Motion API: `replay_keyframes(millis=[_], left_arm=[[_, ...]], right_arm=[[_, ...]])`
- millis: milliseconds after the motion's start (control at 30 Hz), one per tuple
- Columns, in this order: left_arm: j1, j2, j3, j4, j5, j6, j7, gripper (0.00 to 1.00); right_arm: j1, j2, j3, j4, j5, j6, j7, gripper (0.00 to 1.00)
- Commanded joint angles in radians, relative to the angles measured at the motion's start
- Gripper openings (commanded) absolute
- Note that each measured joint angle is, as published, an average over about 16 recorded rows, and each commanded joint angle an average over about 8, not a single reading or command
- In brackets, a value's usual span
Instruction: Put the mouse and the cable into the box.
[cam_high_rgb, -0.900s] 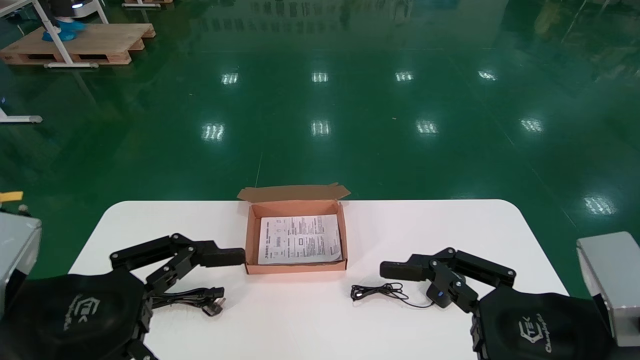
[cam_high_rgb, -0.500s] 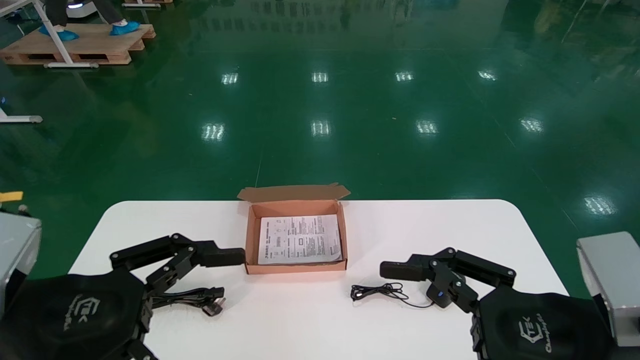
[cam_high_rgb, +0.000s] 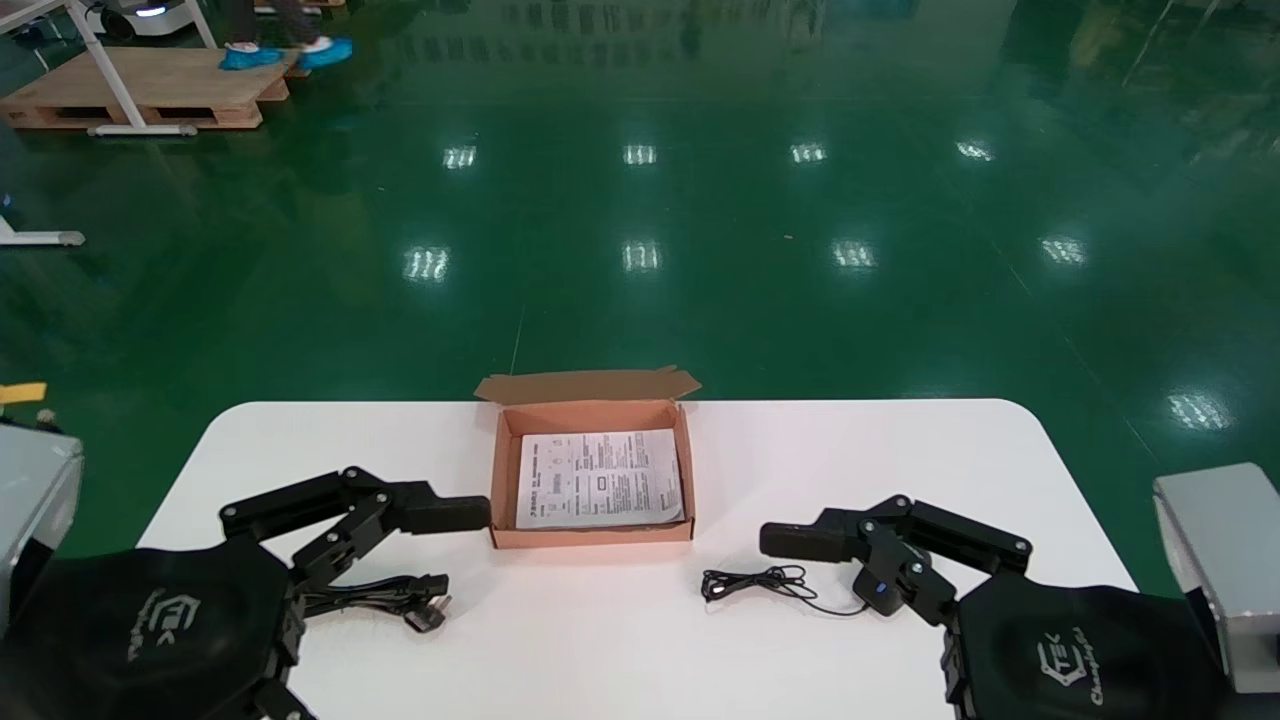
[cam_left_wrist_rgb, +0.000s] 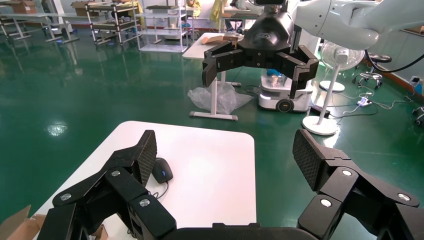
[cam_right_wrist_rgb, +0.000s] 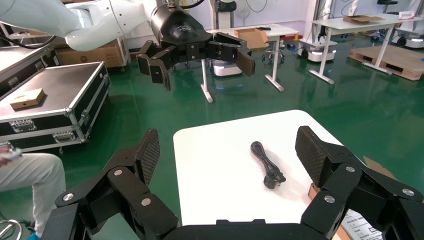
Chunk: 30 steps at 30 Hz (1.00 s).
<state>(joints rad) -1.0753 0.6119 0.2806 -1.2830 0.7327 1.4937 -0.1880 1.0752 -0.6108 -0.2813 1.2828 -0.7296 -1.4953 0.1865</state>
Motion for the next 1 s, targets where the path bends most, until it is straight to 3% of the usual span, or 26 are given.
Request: replay_keyframes(millis=[33,867,1000], left_arm=[[0.000,0.000,0.000,0.000,0.000,0.000,0.000,1.00],[0.000,0.000,0.000,0.000,0.000,0.000,0.000,1.00],[-0.007,-0.017,0.016,-0.005,0.050,0.006,0.002,1.00]], right_arm=[[0.000,0.000,0.000,0.000,0.000,0.000,0.000,1.00],[0.000,0.001,0.001,0.001,0.000,-0.001,0.000,1.00],[0.009,0.000,-0.018,0.016,-0.057,0.006,-0.012,1.00]])
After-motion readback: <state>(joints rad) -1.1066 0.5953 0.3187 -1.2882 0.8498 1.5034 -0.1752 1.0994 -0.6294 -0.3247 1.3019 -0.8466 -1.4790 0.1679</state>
